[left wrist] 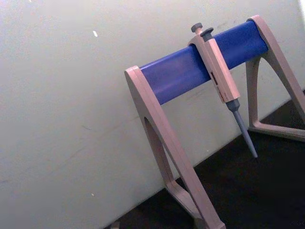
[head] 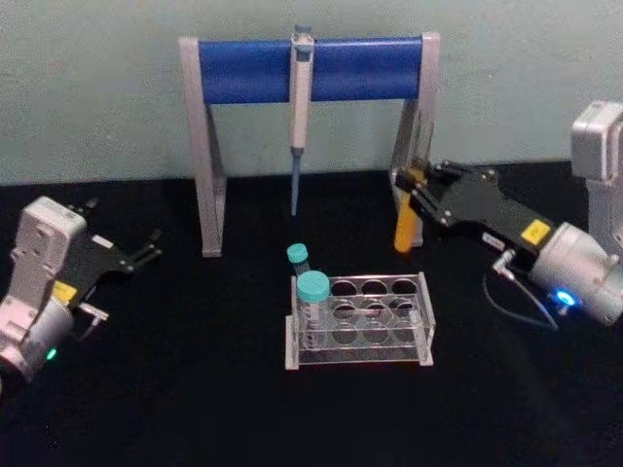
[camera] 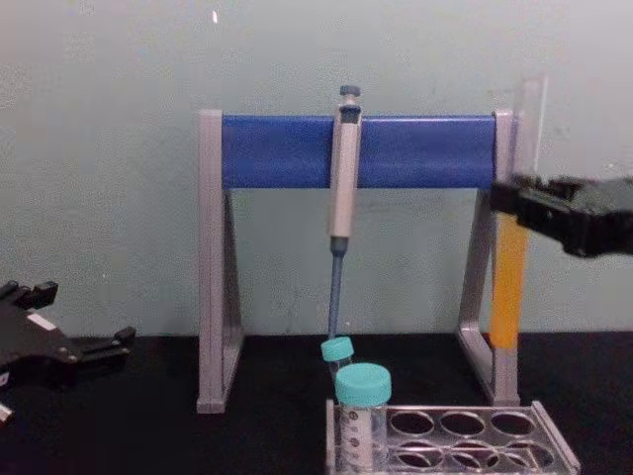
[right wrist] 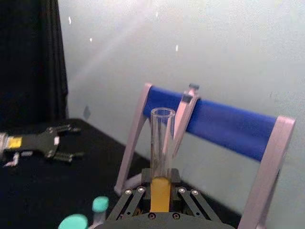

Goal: Pick up the test tube from the test tube rack, shake it, then place it back into the test tube rack.

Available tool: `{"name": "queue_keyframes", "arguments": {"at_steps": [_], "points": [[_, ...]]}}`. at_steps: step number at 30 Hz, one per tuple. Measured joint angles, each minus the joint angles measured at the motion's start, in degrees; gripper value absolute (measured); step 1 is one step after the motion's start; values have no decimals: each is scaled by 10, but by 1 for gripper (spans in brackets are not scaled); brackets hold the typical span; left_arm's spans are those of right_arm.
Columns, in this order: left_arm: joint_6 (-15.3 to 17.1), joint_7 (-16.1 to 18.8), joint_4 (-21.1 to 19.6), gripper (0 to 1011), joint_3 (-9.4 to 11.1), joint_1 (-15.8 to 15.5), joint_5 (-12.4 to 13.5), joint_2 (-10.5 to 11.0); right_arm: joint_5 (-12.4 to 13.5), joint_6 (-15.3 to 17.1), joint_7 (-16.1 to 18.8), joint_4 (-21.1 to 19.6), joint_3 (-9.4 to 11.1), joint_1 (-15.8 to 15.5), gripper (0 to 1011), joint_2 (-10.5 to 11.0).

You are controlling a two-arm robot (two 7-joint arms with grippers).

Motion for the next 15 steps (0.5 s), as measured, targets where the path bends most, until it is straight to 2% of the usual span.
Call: {"name": "queue_keyframes", "arguments": {"at_steps": [3, 8, 15], "points": [[0, 0, 0, 1001, 0, 0, 0, 0, 2, 18, -2, -25, 2, -24, 221, 14], [0, 0, 0, 1001, 0, 0, 0, 0, 14, 32, 11, -43, -4, -39, 220, 23], [0, 0, 0, 1001, 0, 0, 0, 0, 35, 33, 38, -29, -28, -21, 220, 9]]}}
